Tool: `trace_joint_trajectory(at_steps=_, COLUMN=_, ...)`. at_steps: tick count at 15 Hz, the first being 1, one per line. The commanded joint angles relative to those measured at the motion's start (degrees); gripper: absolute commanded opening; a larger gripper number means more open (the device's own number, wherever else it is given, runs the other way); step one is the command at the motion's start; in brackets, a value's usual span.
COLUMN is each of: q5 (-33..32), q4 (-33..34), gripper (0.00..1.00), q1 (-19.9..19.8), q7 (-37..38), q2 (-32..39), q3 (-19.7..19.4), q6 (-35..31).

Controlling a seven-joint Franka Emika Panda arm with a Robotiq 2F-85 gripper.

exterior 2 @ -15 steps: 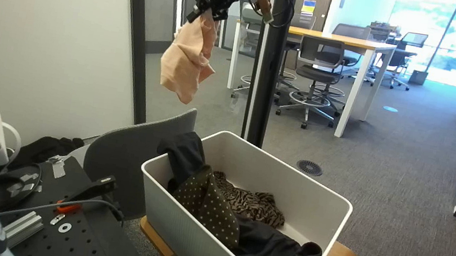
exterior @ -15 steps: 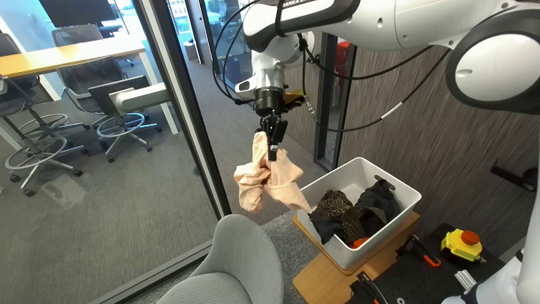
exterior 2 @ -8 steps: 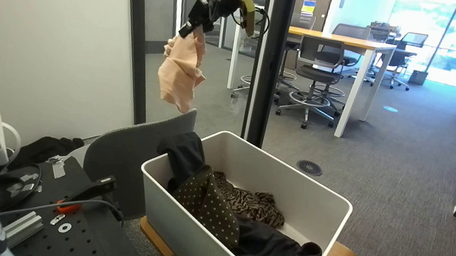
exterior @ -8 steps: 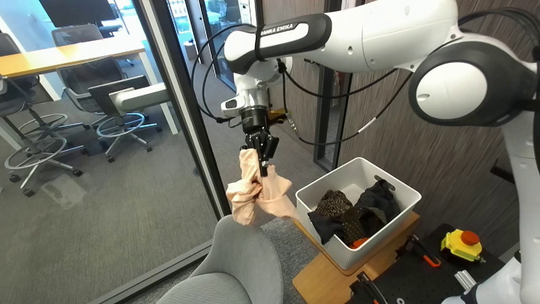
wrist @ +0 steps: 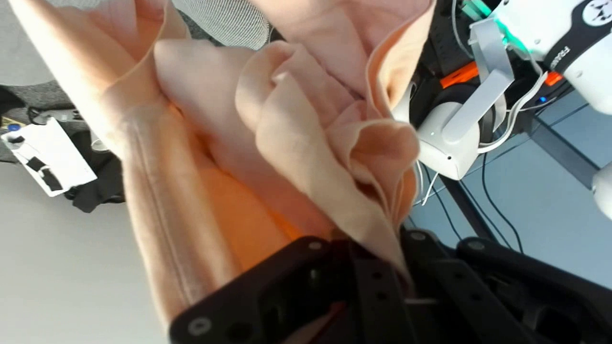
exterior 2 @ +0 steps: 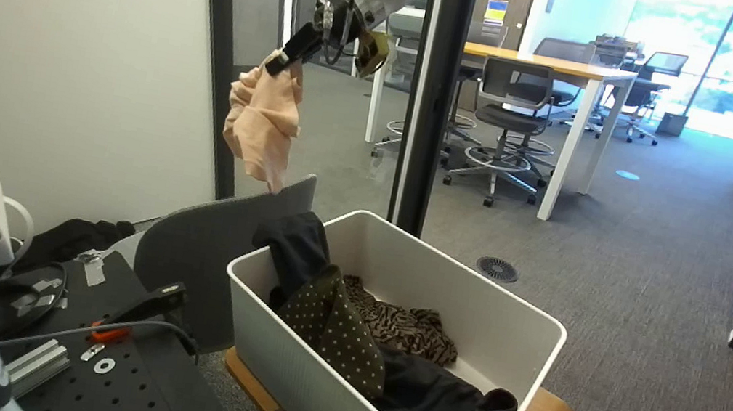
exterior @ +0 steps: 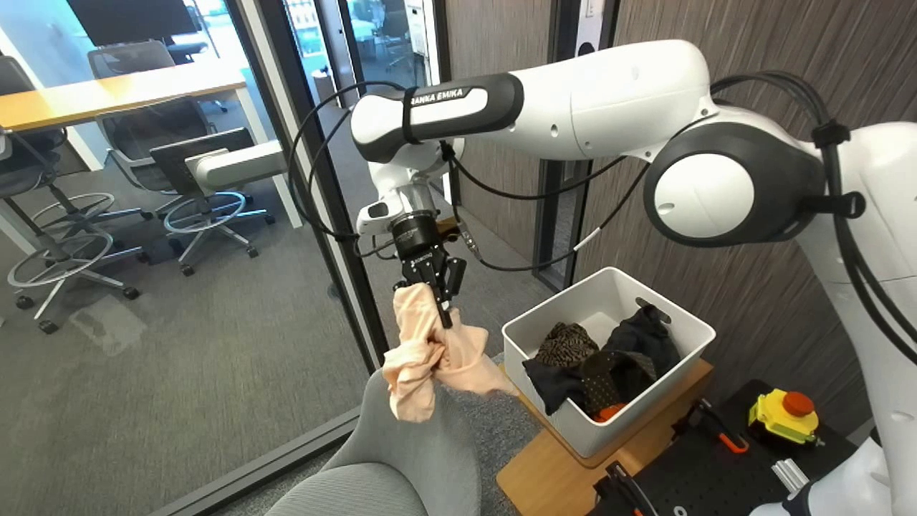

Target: Remove the shirt from the white bin and hang it on the chair

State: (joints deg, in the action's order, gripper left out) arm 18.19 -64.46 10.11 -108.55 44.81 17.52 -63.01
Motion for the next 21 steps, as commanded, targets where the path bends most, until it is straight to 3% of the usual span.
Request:
trace_joint_trajectory(at_steps=1, q5=-4.49, q4=6.59, gripper=0.07, q1=2.37, q7=-5.99, q2=4.76, q3=0.51, q6=2.54)
trace_joint_trajectory(at_steps=9, q5=-10.75, q4=8.65, gripper=0.08, q1=4.09, q7=-17.28, q2=10.80, q3=0.02, q6=-2.46)
trace_joint_trajectory(at_steps=21, q5=-16.06, q4=15.05, gripper=0.08, q1=6.83, q7=-20.48, q2=20.62, q3=-1.07, q6=-2.17)
